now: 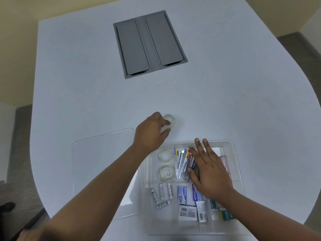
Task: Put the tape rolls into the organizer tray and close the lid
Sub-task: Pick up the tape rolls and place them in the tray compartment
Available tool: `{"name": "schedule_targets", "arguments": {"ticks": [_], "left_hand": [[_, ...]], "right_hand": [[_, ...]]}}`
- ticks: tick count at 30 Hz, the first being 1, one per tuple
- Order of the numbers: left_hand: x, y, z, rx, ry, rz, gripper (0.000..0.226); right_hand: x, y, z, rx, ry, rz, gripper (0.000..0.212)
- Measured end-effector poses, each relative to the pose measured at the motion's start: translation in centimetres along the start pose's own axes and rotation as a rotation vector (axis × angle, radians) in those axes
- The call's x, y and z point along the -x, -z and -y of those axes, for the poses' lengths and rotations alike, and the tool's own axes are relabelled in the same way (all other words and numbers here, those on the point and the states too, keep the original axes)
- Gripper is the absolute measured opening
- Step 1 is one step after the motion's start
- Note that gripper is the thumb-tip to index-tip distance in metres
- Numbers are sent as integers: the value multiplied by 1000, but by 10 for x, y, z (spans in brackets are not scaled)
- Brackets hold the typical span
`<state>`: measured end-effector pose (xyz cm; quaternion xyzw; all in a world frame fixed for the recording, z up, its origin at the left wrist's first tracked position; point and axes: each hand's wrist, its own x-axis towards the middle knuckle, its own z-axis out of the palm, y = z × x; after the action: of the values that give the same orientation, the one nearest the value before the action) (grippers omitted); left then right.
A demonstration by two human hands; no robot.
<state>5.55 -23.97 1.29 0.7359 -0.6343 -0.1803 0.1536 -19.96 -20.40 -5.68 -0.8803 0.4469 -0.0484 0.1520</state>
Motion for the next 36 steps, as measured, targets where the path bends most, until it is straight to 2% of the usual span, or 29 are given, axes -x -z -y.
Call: {"name": "schedule_targets", "arguments": {"ticks": [2, 5, 8, 11, 18, 21, 26, 36], "left_hand": [[31, 11, 4, 31, 23, -101, 22], [76, 17, 8, 15, -6, -126, 19], [106, 9, 5, 58, -10, -38, 17], [120, -2, 2, 107, 88, 66, 18], [105, -27, -8, 3, 212, 114, 32], [94, -35, -10, -50, 260, 152, 27], [86, -48, -13, -54, 299, 170, 18], [87, -56, -16, 48, 338, 158, 26]], "right_hand": [[0, 0, -1, 2, 2, 2, 67], [0, 0, -1, -2, 1, 6, 67], [0, 0, -1, -9, 9, 1, 65], [-1, 0, -1, -20, 12, 4, 64], [-2, 3, -1, -31, 14, 7, 60], [-2, 4, -1, -34, 9, 10, 59], [-2, 4, 0, -50, 12, 3, 57], [-2, 5, 0, -51, 19, -3, 57]]}}
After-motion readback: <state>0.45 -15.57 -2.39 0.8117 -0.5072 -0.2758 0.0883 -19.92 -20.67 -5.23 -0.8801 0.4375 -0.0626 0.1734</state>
